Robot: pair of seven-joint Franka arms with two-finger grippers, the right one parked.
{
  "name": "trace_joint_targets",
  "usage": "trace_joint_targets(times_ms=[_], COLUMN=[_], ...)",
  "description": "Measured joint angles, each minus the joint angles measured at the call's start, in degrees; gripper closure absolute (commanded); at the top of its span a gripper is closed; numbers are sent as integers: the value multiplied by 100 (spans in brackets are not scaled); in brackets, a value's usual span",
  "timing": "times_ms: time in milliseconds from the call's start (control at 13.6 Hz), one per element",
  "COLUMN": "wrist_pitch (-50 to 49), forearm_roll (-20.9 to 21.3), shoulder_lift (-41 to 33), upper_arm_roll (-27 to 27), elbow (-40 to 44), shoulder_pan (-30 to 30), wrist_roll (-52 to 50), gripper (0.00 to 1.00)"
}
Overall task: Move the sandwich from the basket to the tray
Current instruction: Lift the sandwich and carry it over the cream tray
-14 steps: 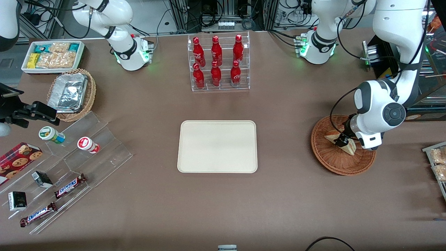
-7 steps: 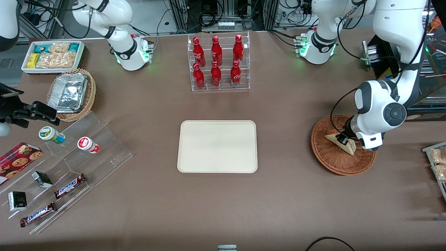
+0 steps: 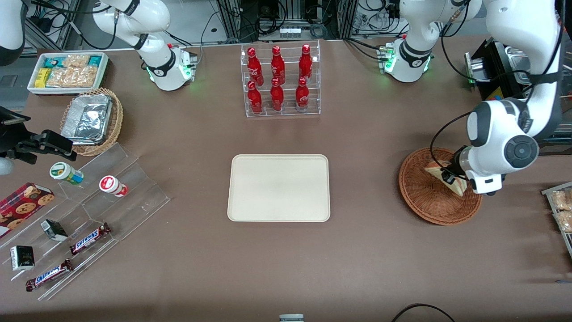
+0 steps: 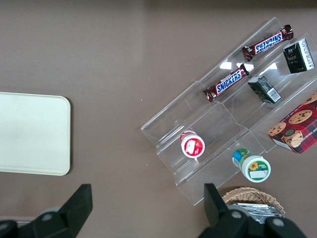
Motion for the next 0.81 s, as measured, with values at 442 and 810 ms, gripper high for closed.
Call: trace_joint_targets(times_ms=[442,810], wrist_pitch=[-1011,-1115], forearm_roll=[35,20], shoulder_lift=[-44,-42], upper_arm_roll=[-49,-95], elbow=[1032,1578], shoulder_pan=[-672,-1754], wrist_roll=[204,396], gripper=[78,76])
